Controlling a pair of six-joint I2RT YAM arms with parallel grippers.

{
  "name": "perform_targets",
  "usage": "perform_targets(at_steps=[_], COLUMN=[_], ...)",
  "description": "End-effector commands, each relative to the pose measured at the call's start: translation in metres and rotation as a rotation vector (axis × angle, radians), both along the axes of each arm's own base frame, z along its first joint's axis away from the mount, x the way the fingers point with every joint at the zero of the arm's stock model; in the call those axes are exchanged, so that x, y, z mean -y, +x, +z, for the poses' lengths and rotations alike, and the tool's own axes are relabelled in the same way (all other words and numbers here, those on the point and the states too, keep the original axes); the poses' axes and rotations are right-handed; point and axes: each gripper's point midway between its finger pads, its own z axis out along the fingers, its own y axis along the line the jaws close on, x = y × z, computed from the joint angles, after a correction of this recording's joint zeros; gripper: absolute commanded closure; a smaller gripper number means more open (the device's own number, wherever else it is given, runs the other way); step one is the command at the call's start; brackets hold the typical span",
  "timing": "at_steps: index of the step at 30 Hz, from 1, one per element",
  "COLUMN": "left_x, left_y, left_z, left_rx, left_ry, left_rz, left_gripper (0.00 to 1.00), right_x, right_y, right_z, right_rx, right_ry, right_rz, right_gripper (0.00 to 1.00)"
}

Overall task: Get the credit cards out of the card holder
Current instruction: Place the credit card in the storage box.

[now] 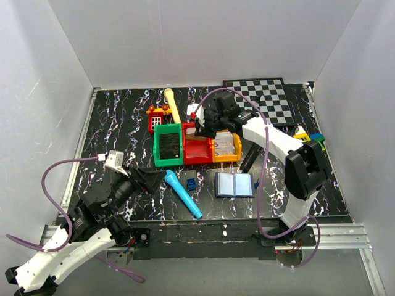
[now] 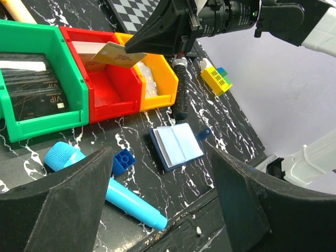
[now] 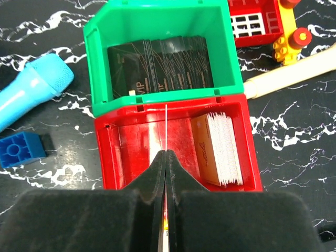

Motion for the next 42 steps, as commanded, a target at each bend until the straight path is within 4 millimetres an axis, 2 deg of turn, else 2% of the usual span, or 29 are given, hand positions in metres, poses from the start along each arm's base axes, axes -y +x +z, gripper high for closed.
perform_targets(at_steps=[1,13,24,33,42], left_x=[-0.006,-0.002,0.002,0.004,0.006], left_y=[0.003,0.009,0.014,0.018,0.019], left_z=[0.0,-0.01,-0.018,-0.022,-0.024], left_rx=[-0.008,-0.017,-0.023,-0.022,-0.019], left_ry=[0.024,0.085,0.12,0.149,0.164], left_rz=[0.034,0.032,0.034,0.034,0.029], left_gripper=[0.25,0.25,0.25,0.25,0.25], right_x=[0.004,0.0,-0.016,-0.015,-0.017], right_y=[0.021,0.038,0.042,0.043,0.046], right_z=[0.005,-0.032,-0.047,-0.066,-0.072], right_rx=[0.108,0.143,0.166,0.133,0.118], right_ry=[-0.055,-0.17,-0.211,-0.246,-0.25], right_rz=[0.006,0.026,0.094,0.096,0.089], right_gripper=[0.99,0.99,0.99,0.99,0.99])
